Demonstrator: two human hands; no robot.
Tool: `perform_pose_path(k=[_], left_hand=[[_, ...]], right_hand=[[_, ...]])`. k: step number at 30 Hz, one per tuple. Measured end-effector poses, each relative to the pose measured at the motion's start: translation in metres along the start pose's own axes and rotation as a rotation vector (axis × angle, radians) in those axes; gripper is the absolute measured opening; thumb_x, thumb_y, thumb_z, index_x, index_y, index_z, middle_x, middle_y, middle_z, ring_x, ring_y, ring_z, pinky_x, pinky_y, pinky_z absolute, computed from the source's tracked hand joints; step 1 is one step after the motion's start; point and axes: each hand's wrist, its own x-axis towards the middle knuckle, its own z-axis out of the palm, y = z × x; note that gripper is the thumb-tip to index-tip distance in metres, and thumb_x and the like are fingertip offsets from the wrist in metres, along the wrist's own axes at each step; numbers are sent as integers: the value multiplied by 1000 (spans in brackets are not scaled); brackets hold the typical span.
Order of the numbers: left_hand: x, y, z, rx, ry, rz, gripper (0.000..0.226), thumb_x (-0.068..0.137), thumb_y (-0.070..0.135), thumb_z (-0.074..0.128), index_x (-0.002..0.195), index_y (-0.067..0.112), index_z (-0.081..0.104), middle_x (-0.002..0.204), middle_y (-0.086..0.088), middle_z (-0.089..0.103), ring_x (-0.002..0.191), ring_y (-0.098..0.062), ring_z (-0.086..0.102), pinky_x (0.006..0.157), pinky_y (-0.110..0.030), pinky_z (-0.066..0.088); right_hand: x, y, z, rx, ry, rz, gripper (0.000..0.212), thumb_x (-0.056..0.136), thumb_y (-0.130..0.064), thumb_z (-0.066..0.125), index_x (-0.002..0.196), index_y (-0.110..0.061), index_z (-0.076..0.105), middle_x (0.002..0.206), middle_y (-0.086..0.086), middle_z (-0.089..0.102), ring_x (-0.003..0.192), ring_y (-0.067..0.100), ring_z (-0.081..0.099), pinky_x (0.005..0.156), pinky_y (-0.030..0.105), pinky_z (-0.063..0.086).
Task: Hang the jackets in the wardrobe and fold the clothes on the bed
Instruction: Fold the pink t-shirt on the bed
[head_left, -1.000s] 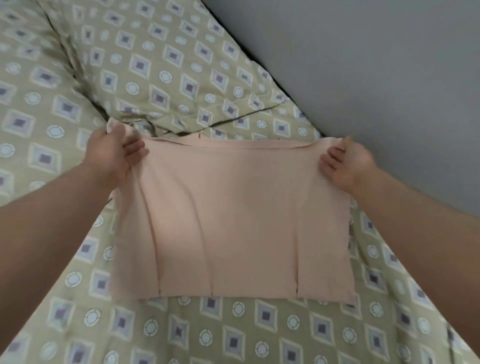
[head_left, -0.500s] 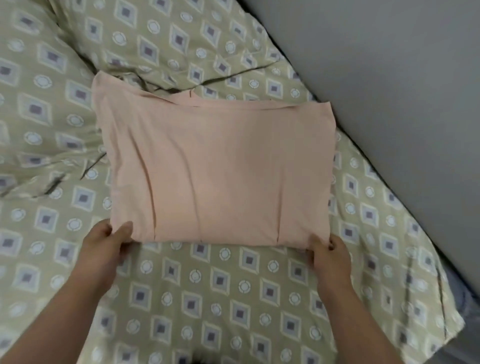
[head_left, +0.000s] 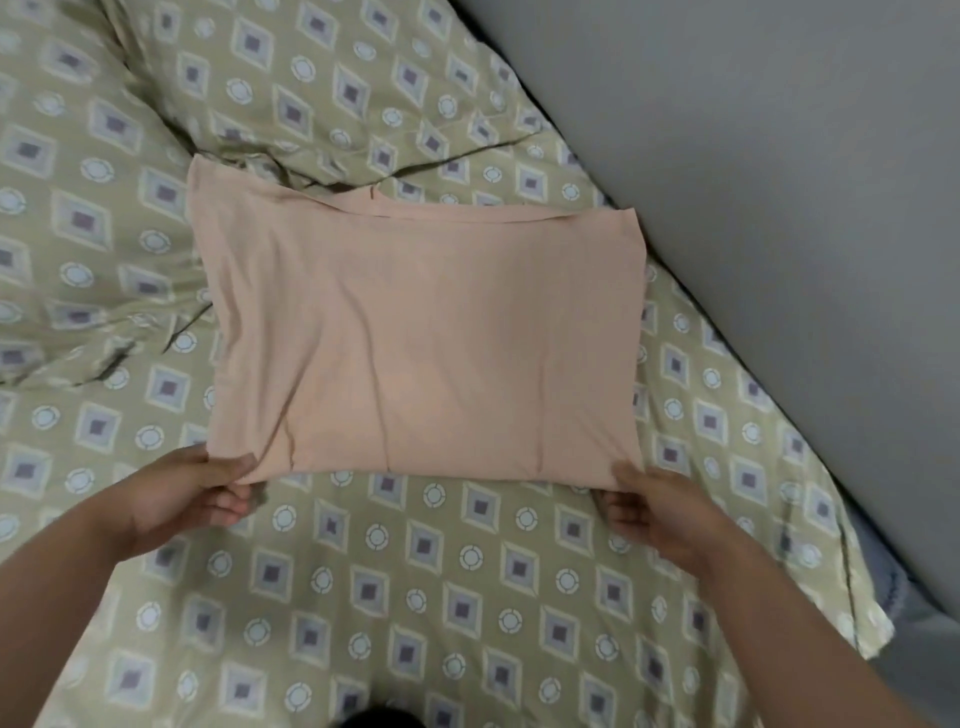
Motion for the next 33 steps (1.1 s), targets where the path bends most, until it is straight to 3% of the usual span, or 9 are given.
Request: perform_pose_path(k=[5,8,12,16,19,25,28,31,33], left_hand=[[1,-21,-33,-222,260,68,24,92,28,63,101,6,58,67,-9,55,53,-19,58,49,-20,49],[13,-36,-32,-276,365,75,14,97,16,60,105,6,63,82,-14,72,69,-23,73,62,-29,62],[11,-36,-8,-514,410,83,17,96,4,57,112,3,60,104,-15,69,94,-25,68,72,-35,61],[-13,-21,16,-627,363,-45,12,100,8,53,90,4,59,67,-7,67,60,-17,64,49,-20,56],[-46,0,20,-661,270,-163,14,95,8,54,85,17,59,57,3,63,41,-4,56,39,-13,46],[-134,48,36,-720,235,-9,15,71,13,57,82,22,52,52,8,49,35,-4,42,37,-12,36],[-190,61,41,-803,281,74,33,54,8,67,81,19,53,58,5,50,41,-8,46,39,-15,41],[-231,66,42,-891,399,162,9,81,4,55,79,13,52,59,3,50,51,-9,52,47,-16,51],[-257,71,45,-913,479,240,21,97,11,42,77,15,48,63,5,51,55,-5,53,47,-14,50]], right_hand=[[5,3,-45,52,126,-43,18,98,-20,62,99,-3,63,73,10,65,63,21,61,57,33,57],[9,10,-40,56,140,-52,13,97,-14,62,99,-2,63,75,12,64,67,22,61,56,32,60],[7,14,-26,148,200,-50,10,93,-2,64,103,0,61,84,14,64,71,22,63,54,29,59],[-5,6,-12,384,205,11,7,94,4,57,96,-3,57,89,16,61,76,24,59,51,28,58],[-28,-8,-7,506,147,103,10,95,4,49,91,-3,55,78,12,52,65,20,47,49,29,58],[-107,-50,-12,566,40,57,13,92,-5,45,96,-10,57,74,9,54,65,19,50,52,26,56],[-154,-67,-24,579,19,7,13,93,-4,43,91,-11,54,72,7,51,61,17,47,46,22,51],[-191,-81,-39,589,-15,-42,14,95,0,42,86,-9,50,68,6,44,50,14,44,40,18,46],[-221,-88,-46,528,-29,-91,13,95,3,42,91,-6,51,67,6,43,42,12,44,38,18,45]])
